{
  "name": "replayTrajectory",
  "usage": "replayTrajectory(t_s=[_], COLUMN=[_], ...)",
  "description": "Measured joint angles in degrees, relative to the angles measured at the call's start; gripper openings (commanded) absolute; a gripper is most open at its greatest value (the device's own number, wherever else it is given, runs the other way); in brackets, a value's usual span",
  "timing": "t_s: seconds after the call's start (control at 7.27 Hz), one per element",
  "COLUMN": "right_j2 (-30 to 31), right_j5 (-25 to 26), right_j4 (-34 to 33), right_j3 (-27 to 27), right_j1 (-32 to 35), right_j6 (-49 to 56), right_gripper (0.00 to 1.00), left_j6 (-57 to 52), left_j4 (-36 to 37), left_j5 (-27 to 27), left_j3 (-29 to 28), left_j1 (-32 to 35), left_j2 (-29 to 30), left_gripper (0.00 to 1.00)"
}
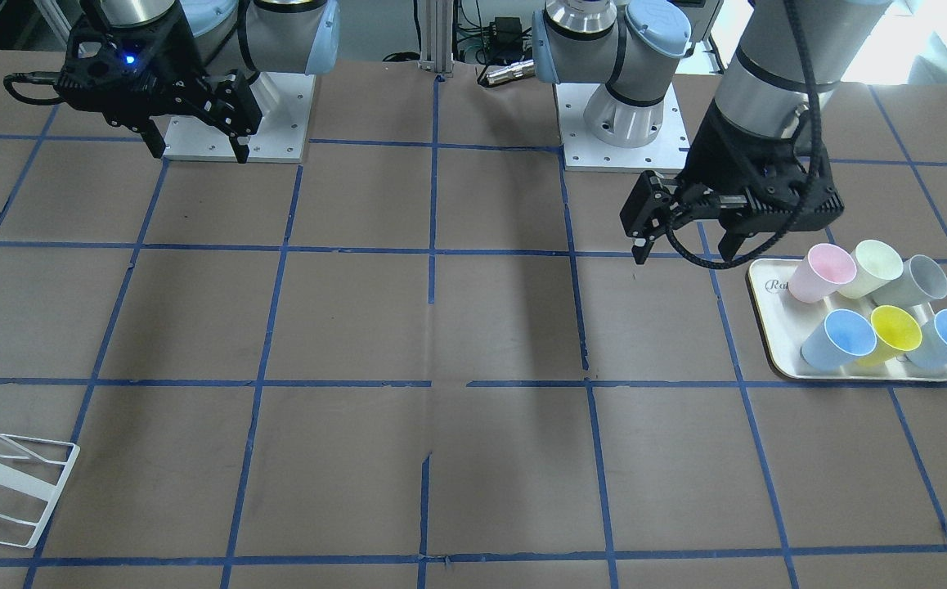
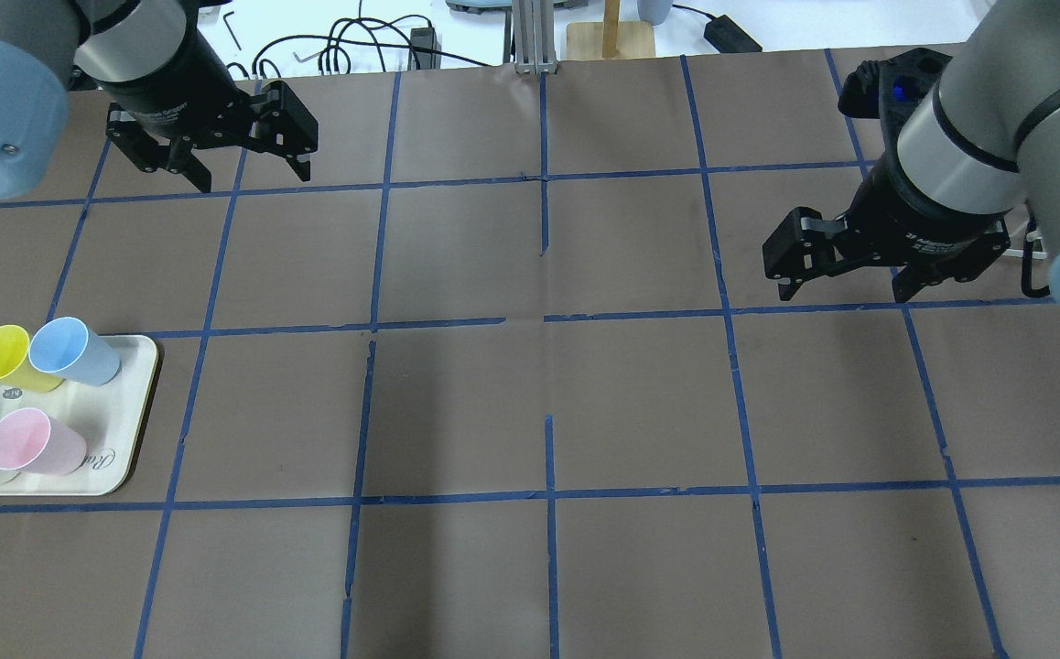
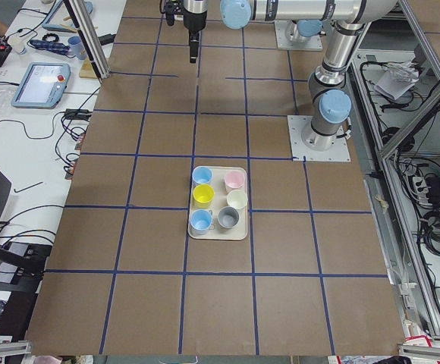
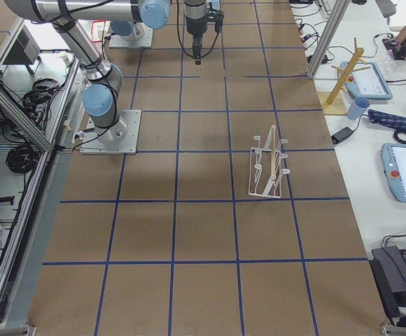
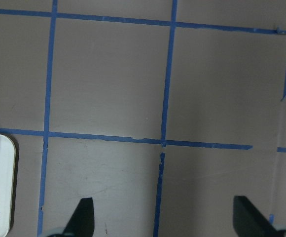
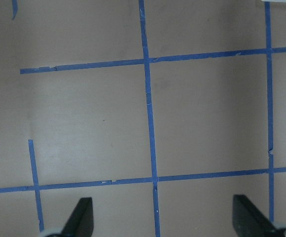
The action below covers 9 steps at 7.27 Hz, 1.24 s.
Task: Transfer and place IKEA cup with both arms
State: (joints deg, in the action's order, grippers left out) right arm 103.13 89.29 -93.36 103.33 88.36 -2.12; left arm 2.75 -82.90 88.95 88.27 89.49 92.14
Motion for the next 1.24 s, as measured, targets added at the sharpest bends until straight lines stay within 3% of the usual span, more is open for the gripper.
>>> replayTrajectory(t_s=[1.24], right_j2=[0.3], right_j5=[-0.1], right_j4=[0.4], right_j3=[0.0], right_j1=[-0.5], right_j6=[0.3], right_gripper=[1.0], left_j6=[-4.6], left_j4=[-2.9], left_j5=[-1.3], left_j3=[-1.0], left_j1=[-1.1], left_j2=[-0.6], left_gripper=[1.0])
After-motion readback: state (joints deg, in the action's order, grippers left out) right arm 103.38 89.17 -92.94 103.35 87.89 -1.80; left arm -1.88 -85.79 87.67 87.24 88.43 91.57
